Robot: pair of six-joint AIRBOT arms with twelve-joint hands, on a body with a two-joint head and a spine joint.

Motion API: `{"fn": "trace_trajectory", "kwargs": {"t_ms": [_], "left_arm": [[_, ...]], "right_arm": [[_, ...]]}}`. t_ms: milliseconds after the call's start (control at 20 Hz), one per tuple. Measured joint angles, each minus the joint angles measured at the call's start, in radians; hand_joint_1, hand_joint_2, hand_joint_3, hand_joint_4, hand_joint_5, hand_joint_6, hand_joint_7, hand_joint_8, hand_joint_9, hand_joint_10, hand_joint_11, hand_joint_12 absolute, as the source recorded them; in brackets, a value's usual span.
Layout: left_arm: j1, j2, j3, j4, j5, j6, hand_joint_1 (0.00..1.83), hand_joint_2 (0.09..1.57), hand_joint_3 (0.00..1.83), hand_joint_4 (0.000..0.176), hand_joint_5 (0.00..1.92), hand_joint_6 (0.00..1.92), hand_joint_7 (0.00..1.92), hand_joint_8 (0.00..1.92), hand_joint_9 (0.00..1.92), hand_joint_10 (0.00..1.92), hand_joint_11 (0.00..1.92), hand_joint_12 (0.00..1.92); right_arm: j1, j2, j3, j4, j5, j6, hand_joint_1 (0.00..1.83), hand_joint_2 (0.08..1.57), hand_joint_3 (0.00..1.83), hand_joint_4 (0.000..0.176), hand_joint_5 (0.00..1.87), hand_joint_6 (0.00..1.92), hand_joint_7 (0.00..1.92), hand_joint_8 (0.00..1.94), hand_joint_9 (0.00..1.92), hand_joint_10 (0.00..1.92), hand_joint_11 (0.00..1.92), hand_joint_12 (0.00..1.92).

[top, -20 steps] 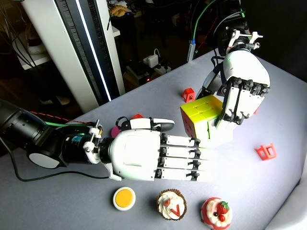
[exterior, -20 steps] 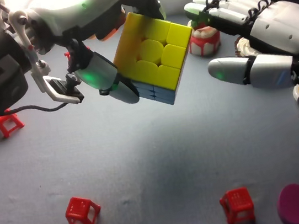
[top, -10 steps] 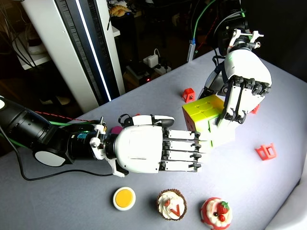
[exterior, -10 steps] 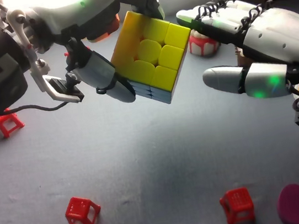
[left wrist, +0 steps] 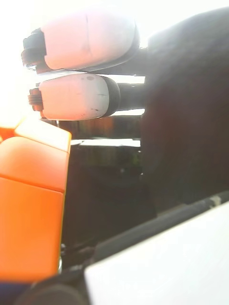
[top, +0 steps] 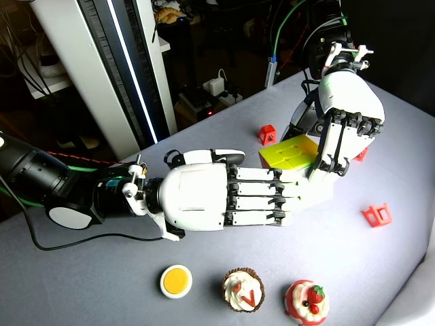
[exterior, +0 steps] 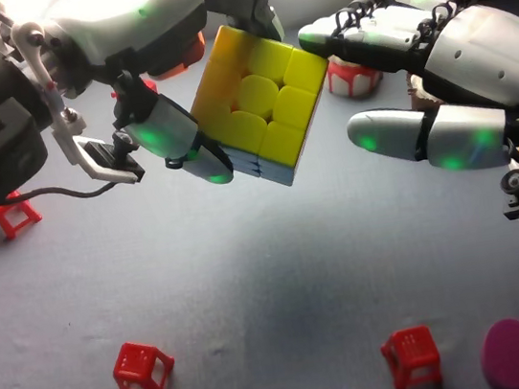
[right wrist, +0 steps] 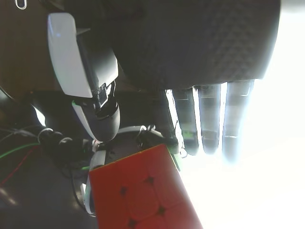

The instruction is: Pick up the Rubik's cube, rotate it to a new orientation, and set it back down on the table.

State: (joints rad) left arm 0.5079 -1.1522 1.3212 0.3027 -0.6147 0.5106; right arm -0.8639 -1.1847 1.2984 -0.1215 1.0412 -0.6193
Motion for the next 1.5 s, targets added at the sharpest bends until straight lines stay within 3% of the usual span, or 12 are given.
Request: {"fn": "trace_trajectory", "kwargs": {"t_ms": [150, 250, 300, 400, 450, 600, 750, 800, 1100, 1200, 1300, 1500], "left_arm": [[0.000, 0.003, 0.002, -0.019, -0.008, 0.002, 1.26, 0.73, 0.81, 0.000, 1.19, 1.92, 1.33, 1.92, 1.43, 1.92, 1.55, 1.92], [0.000, 0.004, 0.003, -0.023, -0.006, 0.004, 1.42, 0.59, 1.17, 0.000, 1.21, 1.92, 1.36, 1.92, 1.46, 1.92, 1.60, 1.92], [0.000, 0.004, 0.003, -0.022, -0.006, 0.004, 1.42, 0.51, 1.53, 0.000, 1.18, 1.92, 1.10, 1.92, 1.46, 1.92, 1.60, 1.92], [0.000, 0.004, 0.003, -0.024, -0.008, 0.005, 1.52, 0.59, 1.18, 0.000, 1.15, 1.92, 1.29, 1.92, 1.39, 1.92, 1.55, 1.92], [0.000, 0.004, 0.003, -0.027, -0.010, 0.005, 1.53, 0.61, 1.03, 0.000, 1.11, 1.92, 1.30, 1.92, 1.41, 1.92, 1.58, 1.92], [0.002, 0.004, 0.003, -0.026, -0.008, 0.008, 1.39, 0.70, 0.86, 0.000, 1.16, 1.92, 1.34, 1.92, 1.44, 1.92, 1.59, 1.92], [0.006, 0.004, 0.003, -0.027, -0.005, 0.012, 1.32, 0.80, 0.74, 0.000, 1.08, 1.92, 1.28, 1.92, 1.38, 1.92, 1.54, 1.92], [0.006, 0.004, 0.003, -0.031, -0.007, 0.012, 1.32, 0.76, 0.80, 0.000, 1.18, 1.92, 1.33, 1.92, 1.41, 1.92, 1.55, 1.92], [0.006, 0.004, 0.006, -0.042, -0.008, 0.016, 1.32, 0.74, 0.86, 0.000, 1.21, 1.92, 1.36, 1.92, 1.45, 1.92, 1.58, 1.92], [0.007, 0.004, 0.006, -0.044, -0.006, 0.017, 1.32, 0.82, 0.66, 0.000, 1.19, 1.92, 1.35, 1.92, 1.43, 1.92, 1.58, 1.92], [0.008, 0.004, 0.006, -0.045, -0.006, 0.019, 1.36, 0.75, 0.82, 0.000, 1.25, 1.92, 1.40, 1.92, 1.50, 1.92, 1.64, 1.92], [0.008, 0.003, 0.013, -0.052, -0.012, 0.022, 1.37, 0.70, 0.93, 0.000, 1.24, 1.92, 1.39, 1.92, 1.49, 1.92, 1.63, 1.92]], "right_arm": [[-0.010, 0.001, -0.009, -0.023, 0.008, 0.000, 0.02, 1.31, 0.00, 0.000, 0.00, 0.00, 0.16, 0.01, 0.04, 0.78, 0.00, 1.16], [-0.020, 0.000, -0.013, -0.025, 0.008, 0.000, 0.00, 1.32, 0.00, 0.000, 0.00, 0.00, 0.17, 0.01, 0.02, 0.79, 0.00, 1.07], [-0.021, 0.000, -0.013, -0.026, 0.009, 0.001, 0.00, 1.32, 0.00, 0.000, 0.02, 0.01, 0.17, 0.01, 0.03, 0.79, 0.00, 1.06], [-0.026, 0.000, -0.015, -0.023, 0.014, 0.001, 0.00, 1.33, 0.00, 0.000, 0.00, 0.00, 0.13, 0.02, 0.00, 0.75, 0.00, 0.87], [-0.027, 0.000, -0.021, -0.023, 0.015, 0.000, 0.00, 1.33, 0.00, 0.000, 0.09, 0.04, 0.28, 0.08, 0.05, 0.82, 0.00, 1.18], [-0.027, 0.001, -0.026, -0.022, 0.033, 0.000, 0.00, 1.34, 0.00, 0.000, 0.32, 0.31, 0.38, 0.14, 0.03, 0.98, 0.00, 1.46], [-0.027, 0.003, -0.032, -0.045, 0.050, 0.001, 0.00, 1.35, 0.00, 0.000, 0.02, 0.78, 0.27, 0.08, 0.00, 0.93, 0.00, 1.33], [-0.027, 0.003, -0.033, -0.063, 0.050, 0.001, 0.00, 1.35, 0.00, 0.000, 0.00, 0.87, 0.27, 0.07, 0.00, 0.88, 0.00, 1.23], [-0.035, -0.005, -0.039, -0.121, 0.047, 0.000, 0.00, 1.35, 0.00, 0.000, 0.00, 0.62, 0.22, 0.04, 0.00, 0.82, 0.00, 1.16], [-0.035, -0.006, -0.039, -0.143, 0.046, 0.000, 0.12, 1.31, 0.00, 0.000, 0.00, 0.47, 0.22, 0.03, 0.00, 0.87, 0.00, 1.37], [-0.035, -0.008, -0.039, -0.163, 0.046, 0.000, 0.15, 1.31, 0.00, 0.000, 0.02, 0.43, 0.29, 0.05, 0.02, 1.08, 0.00, 1.70], [-0.035, -0.024, -0.040, -0.206, 0.029, 0.000, 0.02, 1.34, 0.00, 0.000, 0.08, 0.25, 0.24, 0.01, 0.00, 0.83, 0.00, 1.35]]}}
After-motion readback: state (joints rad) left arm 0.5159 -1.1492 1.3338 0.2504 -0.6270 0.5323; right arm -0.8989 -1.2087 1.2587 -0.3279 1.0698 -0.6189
